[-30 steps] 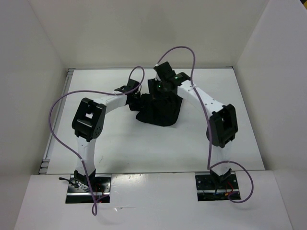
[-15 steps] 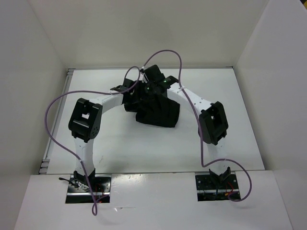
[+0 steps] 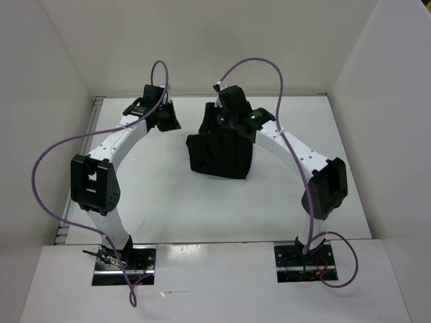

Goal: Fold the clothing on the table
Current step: Fold the skirt

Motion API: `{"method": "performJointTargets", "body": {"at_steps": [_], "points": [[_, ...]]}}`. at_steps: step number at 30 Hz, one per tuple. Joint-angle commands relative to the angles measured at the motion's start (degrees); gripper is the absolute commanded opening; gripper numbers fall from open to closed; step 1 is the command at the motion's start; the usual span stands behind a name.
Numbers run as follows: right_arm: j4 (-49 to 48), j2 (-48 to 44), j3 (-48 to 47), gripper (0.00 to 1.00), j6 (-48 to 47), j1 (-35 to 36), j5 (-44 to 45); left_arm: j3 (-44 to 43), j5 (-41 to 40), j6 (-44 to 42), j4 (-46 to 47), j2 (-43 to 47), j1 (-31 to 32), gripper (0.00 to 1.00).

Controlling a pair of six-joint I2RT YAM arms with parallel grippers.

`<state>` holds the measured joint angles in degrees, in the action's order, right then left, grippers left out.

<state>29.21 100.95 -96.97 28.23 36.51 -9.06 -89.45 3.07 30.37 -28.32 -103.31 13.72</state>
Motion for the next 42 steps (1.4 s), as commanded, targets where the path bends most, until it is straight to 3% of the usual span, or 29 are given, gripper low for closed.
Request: {"method": "performJointTargets", "body": {"at_steps": [1,5,12,26,32,35,38,41,42], "points": [[-0.7,4.6,2.7,0.29,2.7,-2.7,3.2,-0.7,19.5,0.1,2.9,1.3,2.3,0.13],[-0.2,7.2,5.2,0.02,6.1,-5.1,6.4,1.3,29.1,3.4,7.7,-0.6,5.3,0.12],[-4.6,6.7,12.6,0.00,11.9,-11.1,4.7,3.0,39.2,5.1,11.4,-8.5,7.7,0.11],[-4.0,8.2,16.4,0.00,11.9,-14.2,2.6,10.1,30.9,3.3,3.0,-15.7,8.3,0.04],[-4.0,8.2,17.5,0.02,12.5,-14.2,1.5,11.6,24.1,1.4,3.0,-17.3,8.3,0.04],[-4.0,5.2,17.5,0.05,11.2,-14.2,1.5,8.2,24.9,1.4,3.0,-18.0,8.3,0.04],[-3.1,-0.1,17.5,0.17,9.7,-14.2,2.0,4.4,24.9,0.8,3.0,-12.8,8.3,0.14],[-2.5,-6.6,18.0,0.28,8.4,-14.2,3.5,0.9,23.4,0.3,1.6,-6.7,8.3,0.36],[-2.5,-8.4,18.6,0.37,7.6,-14.2,4.1,0.9,22.6,0.3,1.6,-5.2,7.7,0.40]]}}
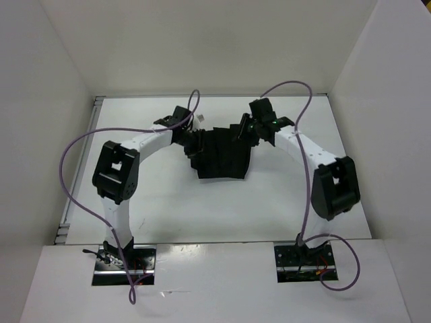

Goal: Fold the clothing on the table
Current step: Fold the skirt

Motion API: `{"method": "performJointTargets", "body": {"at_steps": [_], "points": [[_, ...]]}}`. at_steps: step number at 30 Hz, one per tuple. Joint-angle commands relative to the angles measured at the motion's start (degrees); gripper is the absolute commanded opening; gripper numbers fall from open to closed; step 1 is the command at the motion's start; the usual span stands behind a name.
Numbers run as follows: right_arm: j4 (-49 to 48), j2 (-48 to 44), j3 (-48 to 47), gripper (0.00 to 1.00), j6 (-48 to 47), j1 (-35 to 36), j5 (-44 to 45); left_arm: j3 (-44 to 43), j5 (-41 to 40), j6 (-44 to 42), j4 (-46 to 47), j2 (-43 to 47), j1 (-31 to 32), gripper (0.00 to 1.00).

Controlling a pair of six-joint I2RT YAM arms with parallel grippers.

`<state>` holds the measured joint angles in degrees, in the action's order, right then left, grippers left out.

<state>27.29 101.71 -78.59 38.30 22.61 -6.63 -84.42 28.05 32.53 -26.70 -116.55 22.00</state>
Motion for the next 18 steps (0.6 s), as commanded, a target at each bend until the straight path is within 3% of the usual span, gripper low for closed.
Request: {"method": "performJointTargets", "body": {"at_steps": [1,4,8,18], "points": [[-0.6,-12.4,0.8,0.41,-3.3,-0.3,1.7,-4.2,-3.0,-1.9,0.0,11.3,-1.2,0.48],[1.3,-16.5,2.1,0.54,-4.0,-0.3,3.0,-2.2,-5.6,-1.9,0.0,16.8,-1.9,0.57],[2.7,-23.7,6.6,0.59,-4.6,-2.1,4.3,3.9,-12.0,-2.4,0.0,22.8,-2.4,0.64],[5.1,-38.0,20.5,0.74,-3.6,-10.5,2.6,20.2,-20.7,-0.3,2.4,33.0,-2.4,0.66]]}}
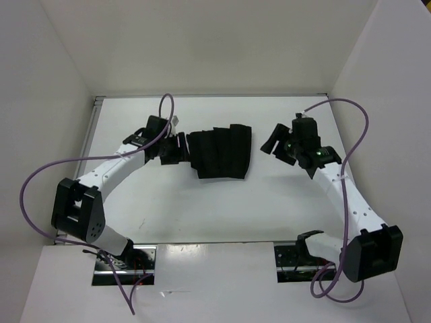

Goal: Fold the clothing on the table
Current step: Fold the skirt

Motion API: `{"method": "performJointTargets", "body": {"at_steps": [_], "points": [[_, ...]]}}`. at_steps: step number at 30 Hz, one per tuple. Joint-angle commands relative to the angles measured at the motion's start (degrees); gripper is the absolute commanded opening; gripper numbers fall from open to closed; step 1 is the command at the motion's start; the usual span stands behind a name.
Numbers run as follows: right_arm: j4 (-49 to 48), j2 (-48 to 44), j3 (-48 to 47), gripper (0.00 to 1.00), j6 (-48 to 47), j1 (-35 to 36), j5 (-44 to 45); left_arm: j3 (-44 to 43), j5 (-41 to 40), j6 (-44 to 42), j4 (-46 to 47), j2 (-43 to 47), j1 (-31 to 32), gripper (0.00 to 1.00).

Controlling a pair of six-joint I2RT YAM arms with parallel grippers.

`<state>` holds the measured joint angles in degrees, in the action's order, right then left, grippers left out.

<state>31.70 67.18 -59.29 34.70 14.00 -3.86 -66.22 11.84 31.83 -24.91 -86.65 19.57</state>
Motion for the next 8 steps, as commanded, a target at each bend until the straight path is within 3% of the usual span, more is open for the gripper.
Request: {"method": "performJointTargets", "body": {"at_steps": [1,6,8], "points": [[1.3,-4.2,1.9,0.74,0.0,-3.8,-0.7,2.6,-5.4,0.4,0.6,3.9,0.0,0.66],[2.7,-4.2,3.0,0.74,0.0,-9.5,-2.2,4.0,-8.4,-1.1,-0.6,5.2,0.0,0.66],[2.7,-4.2,3.6,0.75,-1.1,-11.4,-4.0,4.0,-9.0,-1.6,-0.6,5.7,0.0,0.71]]}}
